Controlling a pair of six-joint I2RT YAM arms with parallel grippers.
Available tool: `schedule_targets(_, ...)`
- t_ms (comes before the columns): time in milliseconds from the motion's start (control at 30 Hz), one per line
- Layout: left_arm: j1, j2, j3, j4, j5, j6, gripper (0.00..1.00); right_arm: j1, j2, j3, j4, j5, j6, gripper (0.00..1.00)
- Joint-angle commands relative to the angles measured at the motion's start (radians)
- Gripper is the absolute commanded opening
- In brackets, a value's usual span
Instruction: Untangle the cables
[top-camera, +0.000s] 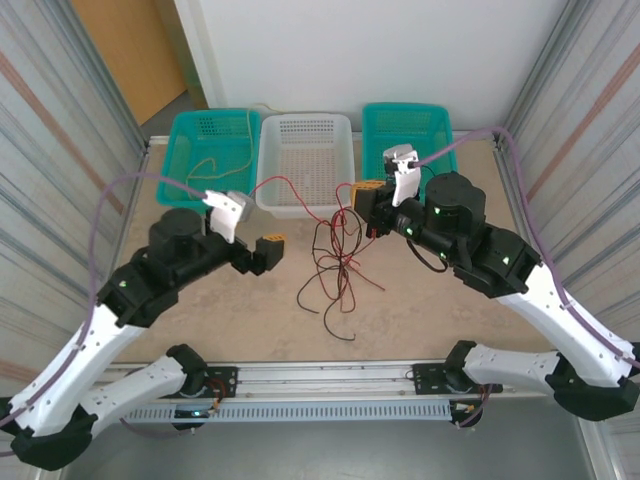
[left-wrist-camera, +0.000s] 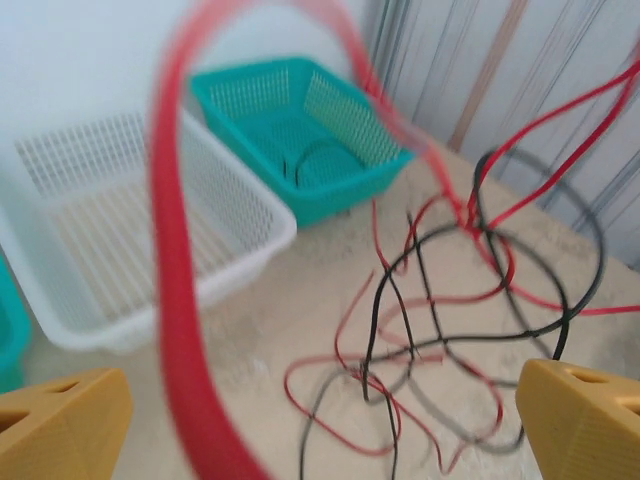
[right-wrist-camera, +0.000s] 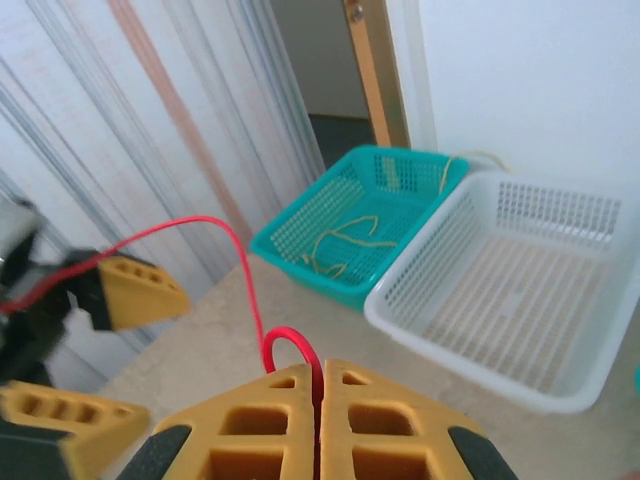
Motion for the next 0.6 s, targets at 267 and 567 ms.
schedule_targets(267, -0.080, 0.176, 0.199, 0.089, 0.330, 0.084, 0.95, 0.070, 0.066, 0.011, -0.024, 0.066, -0.074, 0.00)
schedule_targets(567, -0.097, 0.307, 0.114, 0.305, 0.213, 0.146, 0.89, 0.068, 0.057, -0.013, -0.052, 0.004, -0.018, 0.00)
